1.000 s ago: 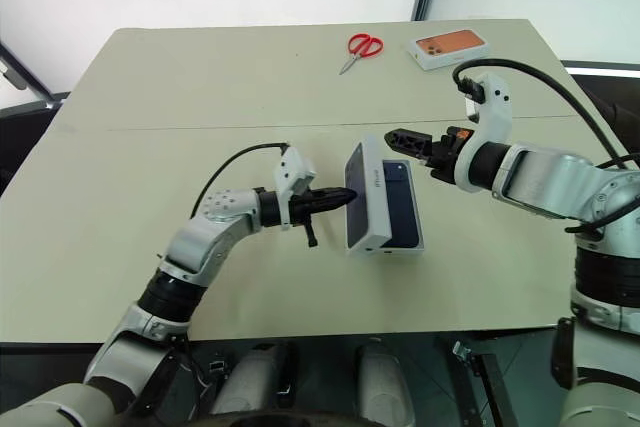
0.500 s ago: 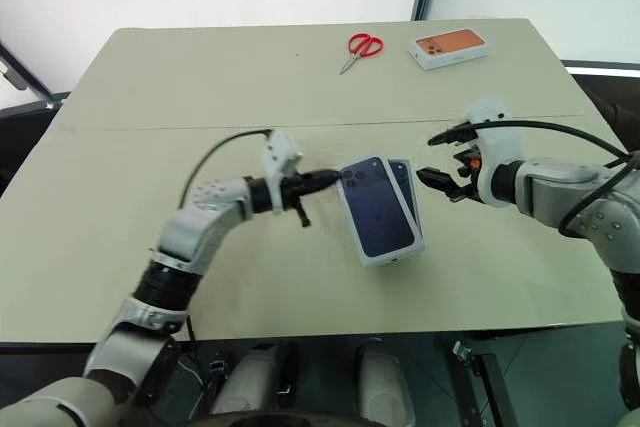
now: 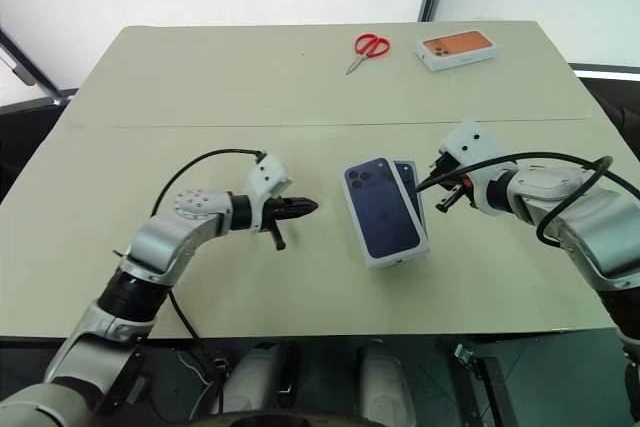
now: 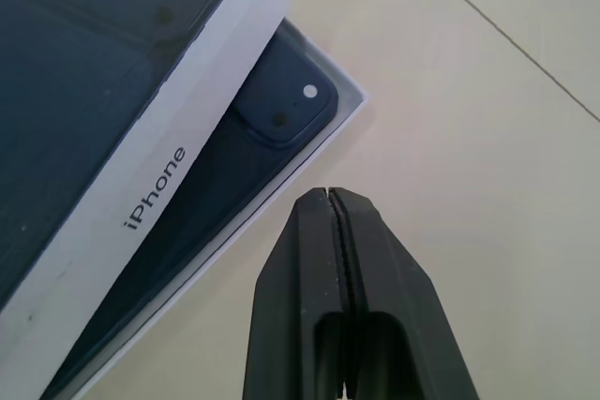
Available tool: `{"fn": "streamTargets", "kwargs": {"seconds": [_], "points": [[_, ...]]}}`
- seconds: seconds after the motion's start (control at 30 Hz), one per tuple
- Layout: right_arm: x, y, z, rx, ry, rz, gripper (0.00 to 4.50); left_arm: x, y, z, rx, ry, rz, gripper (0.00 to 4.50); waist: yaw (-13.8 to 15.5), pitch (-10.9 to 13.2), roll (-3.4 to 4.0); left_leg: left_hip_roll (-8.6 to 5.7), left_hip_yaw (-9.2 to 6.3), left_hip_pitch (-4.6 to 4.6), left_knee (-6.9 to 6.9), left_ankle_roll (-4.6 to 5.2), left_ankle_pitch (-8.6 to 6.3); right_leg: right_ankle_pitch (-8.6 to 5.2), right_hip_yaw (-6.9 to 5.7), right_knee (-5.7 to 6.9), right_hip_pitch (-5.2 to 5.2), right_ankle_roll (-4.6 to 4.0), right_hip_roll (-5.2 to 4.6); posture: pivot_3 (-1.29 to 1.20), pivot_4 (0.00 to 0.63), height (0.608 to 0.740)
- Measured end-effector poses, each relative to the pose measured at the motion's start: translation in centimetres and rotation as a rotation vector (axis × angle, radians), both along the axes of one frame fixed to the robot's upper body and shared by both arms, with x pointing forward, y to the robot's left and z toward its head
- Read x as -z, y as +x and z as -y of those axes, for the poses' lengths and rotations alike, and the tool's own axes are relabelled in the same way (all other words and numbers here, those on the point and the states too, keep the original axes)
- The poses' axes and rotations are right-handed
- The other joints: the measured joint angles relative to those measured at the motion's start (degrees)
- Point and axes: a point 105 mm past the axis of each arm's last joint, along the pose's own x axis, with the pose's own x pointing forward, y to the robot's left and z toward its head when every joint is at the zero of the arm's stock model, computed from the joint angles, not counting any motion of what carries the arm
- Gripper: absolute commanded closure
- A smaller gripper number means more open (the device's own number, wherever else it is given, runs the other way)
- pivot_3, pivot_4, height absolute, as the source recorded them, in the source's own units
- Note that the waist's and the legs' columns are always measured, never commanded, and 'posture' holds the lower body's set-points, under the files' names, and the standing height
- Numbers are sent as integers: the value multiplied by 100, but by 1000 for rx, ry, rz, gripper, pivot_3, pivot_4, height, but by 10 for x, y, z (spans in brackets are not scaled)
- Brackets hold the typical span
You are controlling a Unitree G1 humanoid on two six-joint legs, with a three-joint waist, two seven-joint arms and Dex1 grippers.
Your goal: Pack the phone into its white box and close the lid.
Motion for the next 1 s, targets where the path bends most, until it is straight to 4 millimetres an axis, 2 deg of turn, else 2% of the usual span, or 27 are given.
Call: {"fn": "streamTargets", "kwargs": {"seconds": [0.13,0.3,0.4,0.6,1.0], "points": [[8,-2,-5,-66,-57,-12,4488,6,-3,32,39,33,-41,4500,-30,0,0,0,0,0,-1,0,0,-1,0,0,-1,1,1,0,150,697],[17,-5,-9,-101,-75,-37,4488,12,-2,45,20,20,-78,4500,-42,0,0,6,-1,4,-1,-1,1,0,-1,9,-3,1,5,0,150,697],[18,-8,-19,-147,-61,-42,4488,10,0,48,7,8,-76,4500,-32,0,0,2,-1,2,0,-2,1,-1,-1,6,-2,1,1,0,150,697],[21,-9,-24,-171,-58,-49,4488,9,7,45,-39,-8,-76,4500,-27,0,0,1,-1,3,0,-3,1,0,-1,5,-2,1,-1,0,150,697],[22,-10,-22,-165,-74,-54,4488,4,16,49,-96,-86,-75,4500,-23,0,0,0,-1,2,1,-4,2,0,-1,5,-2,1,-1,0,150,697]]}}
